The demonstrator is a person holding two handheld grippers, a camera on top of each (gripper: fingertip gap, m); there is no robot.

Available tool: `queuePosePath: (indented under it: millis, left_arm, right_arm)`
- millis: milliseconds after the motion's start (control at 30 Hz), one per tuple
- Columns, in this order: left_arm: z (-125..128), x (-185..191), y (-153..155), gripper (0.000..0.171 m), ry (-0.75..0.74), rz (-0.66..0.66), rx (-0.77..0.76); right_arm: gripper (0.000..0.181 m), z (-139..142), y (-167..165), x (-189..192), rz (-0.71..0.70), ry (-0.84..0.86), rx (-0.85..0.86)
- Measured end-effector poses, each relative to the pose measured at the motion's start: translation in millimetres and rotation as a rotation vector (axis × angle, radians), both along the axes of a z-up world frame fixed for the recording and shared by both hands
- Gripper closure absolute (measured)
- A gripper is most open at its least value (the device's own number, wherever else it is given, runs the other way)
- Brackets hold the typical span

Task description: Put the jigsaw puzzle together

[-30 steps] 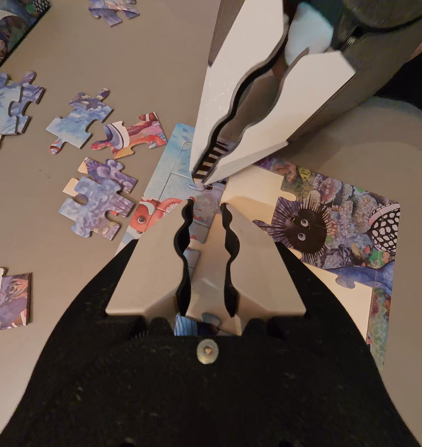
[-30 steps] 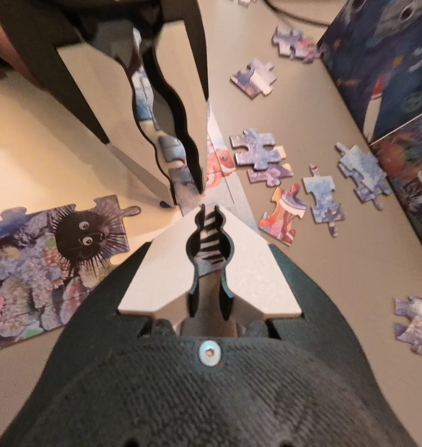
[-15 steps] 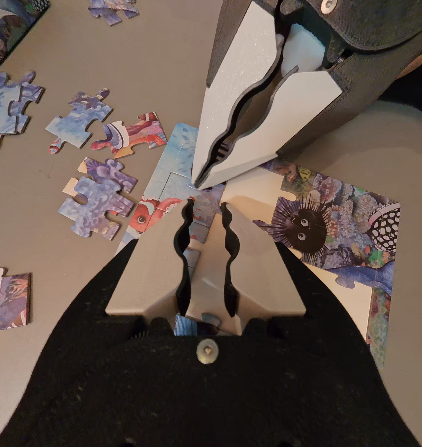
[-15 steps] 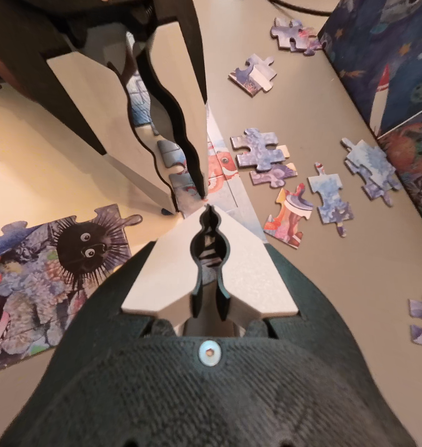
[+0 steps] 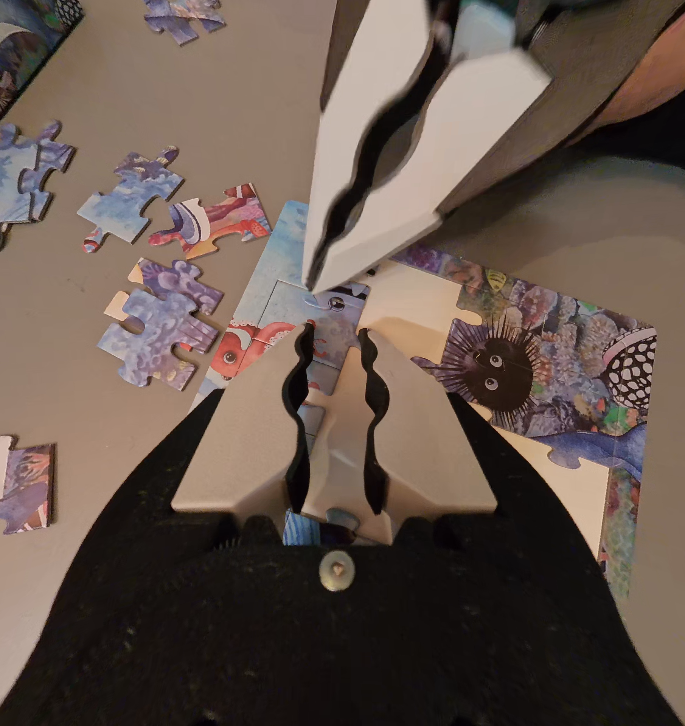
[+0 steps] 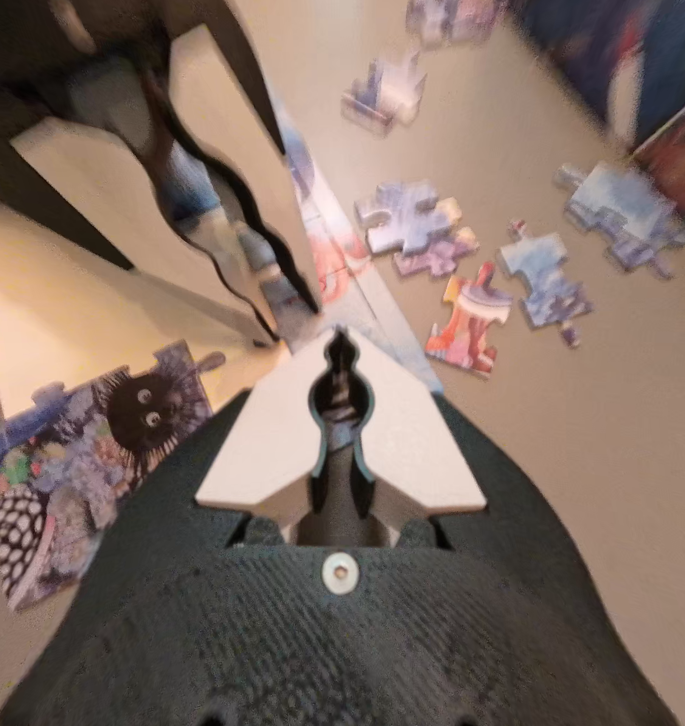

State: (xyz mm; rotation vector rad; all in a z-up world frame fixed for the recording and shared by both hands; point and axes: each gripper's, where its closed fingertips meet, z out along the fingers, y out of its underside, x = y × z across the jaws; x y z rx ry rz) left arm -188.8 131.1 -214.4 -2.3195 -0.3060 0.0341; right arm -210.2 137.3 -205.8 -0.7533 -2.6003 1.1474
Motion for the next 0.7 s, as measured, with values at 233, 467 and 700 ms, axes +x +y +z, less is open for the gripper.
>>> queuePosePath:
  millis: [233,467,700]
  left_arm:
    - [0,1,0,0.149,0.017,-0.012,-0.005]
    - [-1,2,2,0.147,0.073,-0.023,-0.026]
    - [1,1,4,0.142,0.091,-0.028,-0.017]
  right_arm:
    - [0.181,-2,0,-1,-0.019,-0.005,0.002]
    - [0.181,-2,12,0,-0.051,0.040,0.168]
    - [0.181,8,30,-12,-0.122,0.052,0.102]
